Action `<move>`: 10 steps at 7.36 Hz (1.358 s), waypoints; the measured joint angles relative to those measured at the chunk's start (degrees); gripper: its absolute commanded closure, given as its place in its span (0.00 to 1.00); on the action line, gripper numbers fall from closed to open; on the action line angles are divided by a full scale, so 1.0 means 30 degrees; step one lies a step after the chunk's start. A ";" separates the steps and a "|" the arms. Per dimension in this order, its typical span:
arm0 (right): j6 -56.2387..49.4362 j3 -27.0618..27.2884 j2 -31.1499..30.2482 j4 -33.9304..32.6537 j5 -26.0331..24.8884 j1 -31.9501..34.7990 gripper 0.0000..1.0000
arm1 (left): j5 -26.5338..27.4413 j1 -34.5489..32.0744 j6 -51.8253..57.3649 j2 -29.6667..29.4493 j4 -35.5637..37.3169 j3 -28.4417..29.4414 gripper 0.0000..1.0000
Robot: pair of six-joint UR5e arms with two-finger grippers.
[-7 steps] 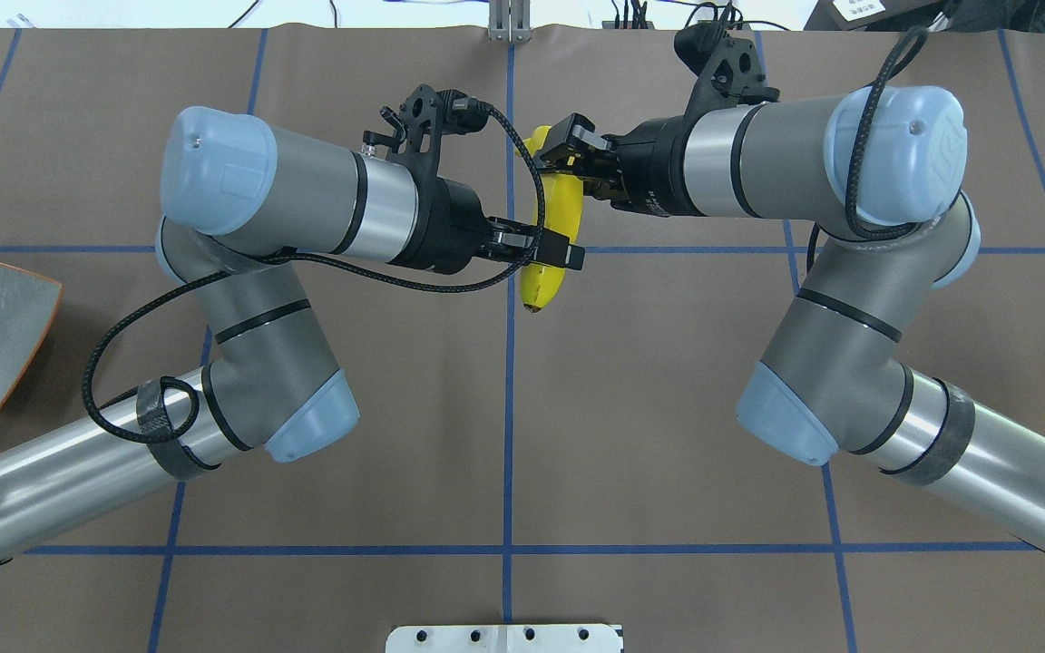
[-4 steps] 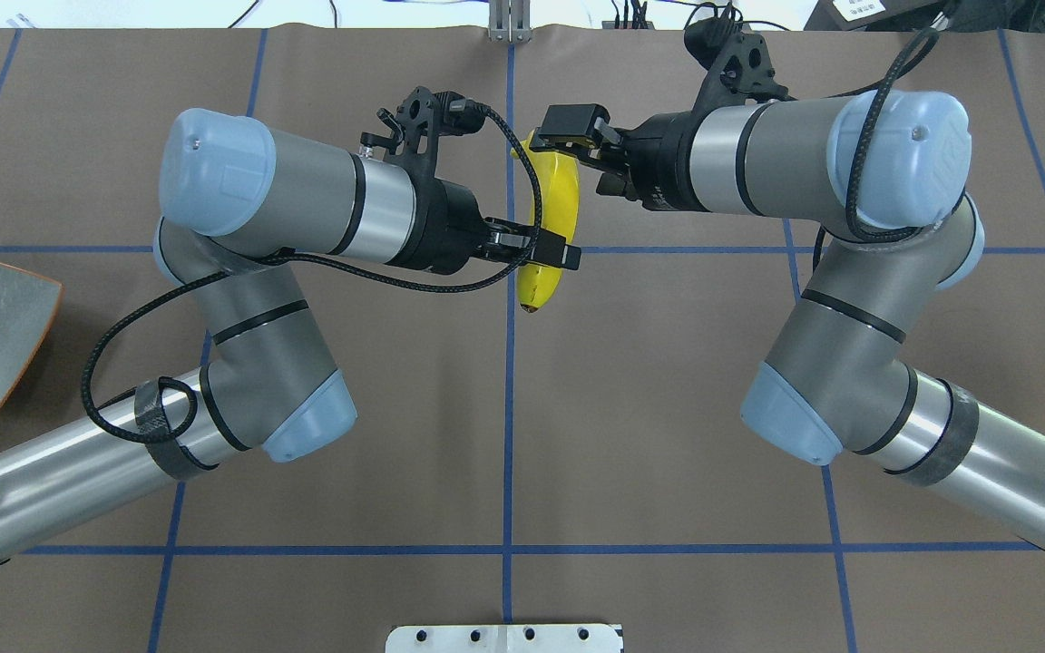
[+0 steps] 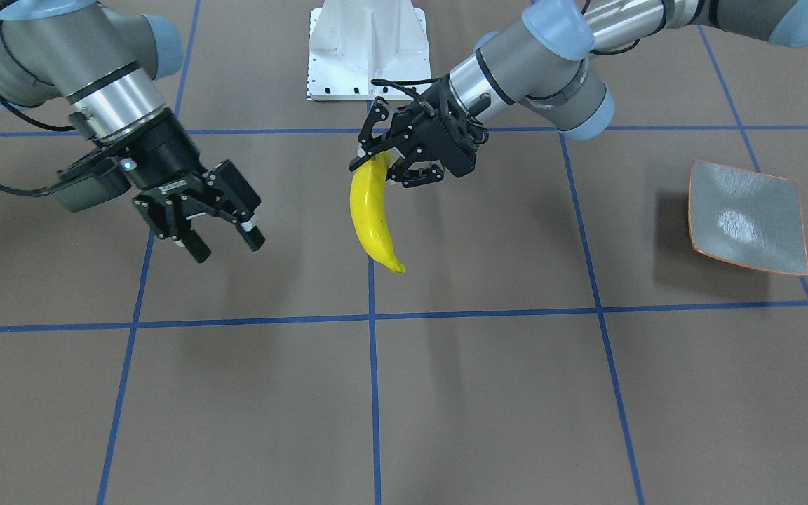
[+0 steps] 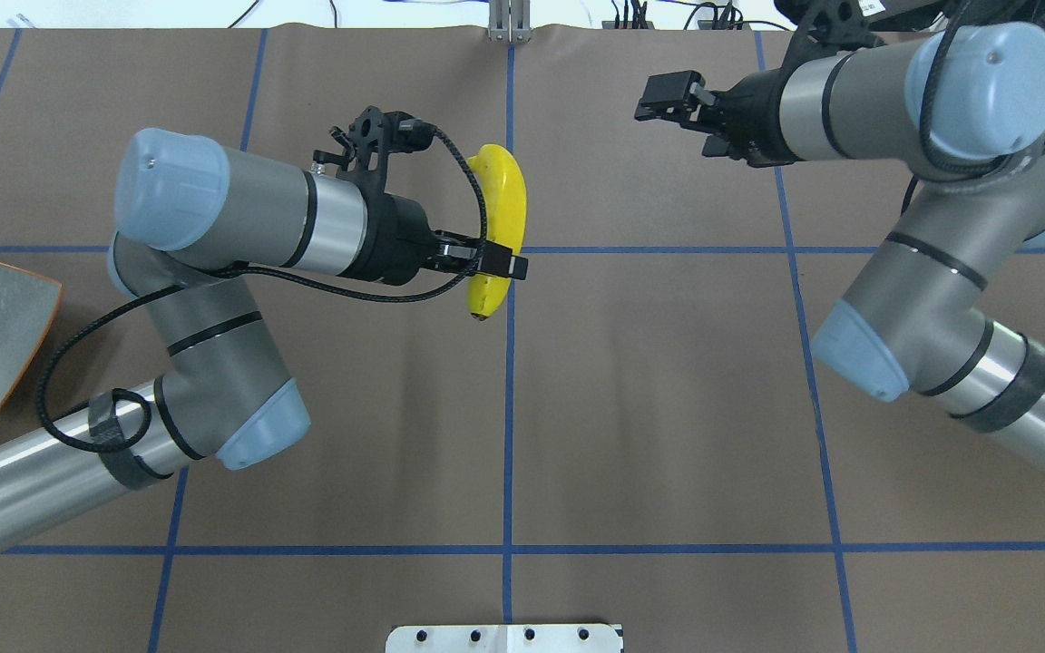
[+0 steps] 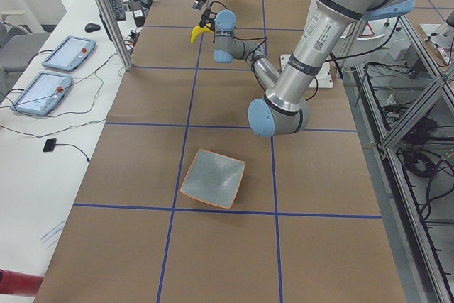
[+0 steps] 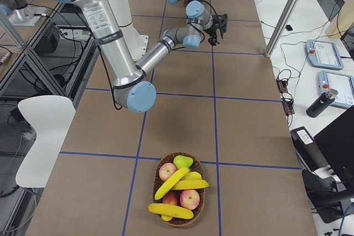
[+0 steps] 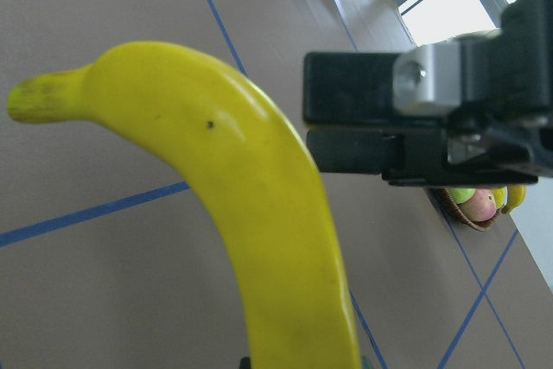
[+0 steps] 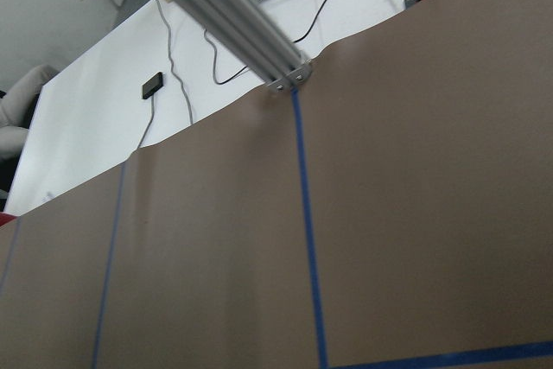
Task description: Transfer all bananas from basket to plate
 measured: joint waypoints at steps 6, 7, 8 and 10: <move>-1.2752 -0.3483 -0.2807 -0.3538 0.3965 0.6458 0.00 | -0.1796 -0.4378 0.1483 0.8734 -0.0053 -0.3617 1.00; -1.4764 -0.3785 -0.3531 -0.3541 0.4651 0.7523 0.00 | -0.2173 -0.5382 0.3244 1.0132 -0.0026 -0.3630 1.00; -1.6754 -0.4041 -0.4267 -0.3542 0.5215 0.8491 0.00 | -0.2378 -0.6370 0.5264 1.1315 0.0067 -0.3475 1.00; -1.9241 -0.4265 -0.5325 -0.3522 0.5657 0.9617 0.00 | -0.2637 -0.8401 0.9818 1.3093 0.0175 -0.2288 1.00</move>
